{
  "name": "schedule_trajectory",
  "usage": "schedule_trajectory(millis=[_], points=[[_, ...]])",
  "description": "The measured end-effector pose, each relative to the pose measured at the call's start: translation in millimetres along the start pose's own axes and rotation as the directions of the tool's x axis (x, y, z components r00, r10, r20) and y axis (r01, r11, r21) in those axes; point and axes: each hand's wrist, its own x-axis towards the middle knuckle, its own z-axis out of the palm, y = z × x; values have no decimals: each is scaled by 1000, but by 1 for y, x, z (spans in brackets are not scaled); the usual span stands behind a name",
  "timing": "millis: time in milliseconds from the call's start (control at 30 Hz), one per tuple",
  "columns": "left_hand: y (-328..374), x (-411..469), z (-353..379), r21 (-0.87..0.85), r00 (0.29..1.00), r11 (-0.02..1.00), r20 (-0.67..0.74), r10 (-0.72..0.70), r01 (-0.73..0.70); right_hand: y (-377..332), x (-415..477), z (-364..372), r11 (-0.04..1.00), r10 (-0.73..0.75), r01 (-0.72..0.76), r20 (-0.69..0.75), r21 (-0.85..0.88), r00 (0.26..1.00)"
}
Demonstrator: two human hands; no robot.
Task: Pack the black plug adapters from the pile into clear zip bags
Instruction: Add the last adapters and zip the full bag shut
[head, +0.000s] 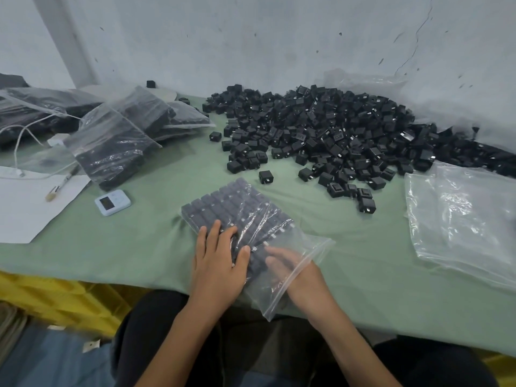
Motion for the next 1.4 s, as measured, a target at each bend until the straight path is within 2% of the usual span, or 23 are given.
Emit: schedule_trajectory(millis=[200, 400, 467, 533, 567, 600, 633, 700, 767, 833, 867, 933, 1067, 1133, 1233, 1333, 1400], points=[[14, 10, 3, 109, 999, 993, -22, 38, -35, 0, 0, 3, 1000, 9, -10, -12, -29, 1000], [9, 12, 7, 92, 1000, 996, -11, 17, -16, -4, -2, 2, 998, -53, 53, -7, -21, 999], [10, 12, 7, 76, 1000, 997, -16, 10, -9, -7, -11, -10, 997, -67, 70, 159, -15, 985], [9, 12, 8, 53, 1000, 999, -20, 4, -3, -8, -19, -41, 998, -47, 62, 382, -27, 923], [9, 12, 8, 44, 1000, 999, -25, 0, 1, -8, -19, -64, 997, -21, 49, 433, -56, 901], [9, 11, 9, 39, 1000, 999, -30, -1, 2, -9, -16, -89, 996, 16, 21, 419, -85, 908], [9, 11, 9, 37, 999, 999, -34, 2, -1, -11, -7, -114, 995, 28, 7, 337, -104, 941], [9, 11, 9, 34, 999, 999, -41, 6, -5, -18, 25, -156, 980, -18, 21, 16, -196, 1000], [10, 11, 9, 32, 999, 999, -41, 5, -4, -19, 71, -179, 917, -63, -58, -287, -394, 956], [10, 10, 8, 31, 999, 1000, -37, 5, -4, -11, 112, -185, 738, -45, -247, -410, -628, 911], [10, 10, 8, 27, 999, 1000, -36, 5, -4, -3, 127, -185, 659, -14, -310, -424, -685, 906], [11, 10, 7, 19, 999, 1000, -38, 6, -5, 7, 143, -181, 589, 58, -381, -432, -713, 900], [11, 10, 7, 15, 1000, 1000, -30, 3, -3, 12, 137, -182, 626, 129, -376, -386, -683, 914], [12, 9, 7, 14, 1000, 1000, -28, 7, -6, 10, 119, -187, 740, 118, -326, -362, -589, 924], [13, 9, 7, 5, 1000, 1000, -31, 1, -1, -2, 72, -190, 931, 97, -206, -342, -300, 935], [12, 10, 7, 17, 1000, 1000, -26, 5, -5, -12, 17, -183, 982, 131, -153, -192, -108, 973], [12, 10, 7, 21, 1000, 1000, -25, 4, -4, -16, -15, -165, 986, 164, -163, -4, 35, 986]])
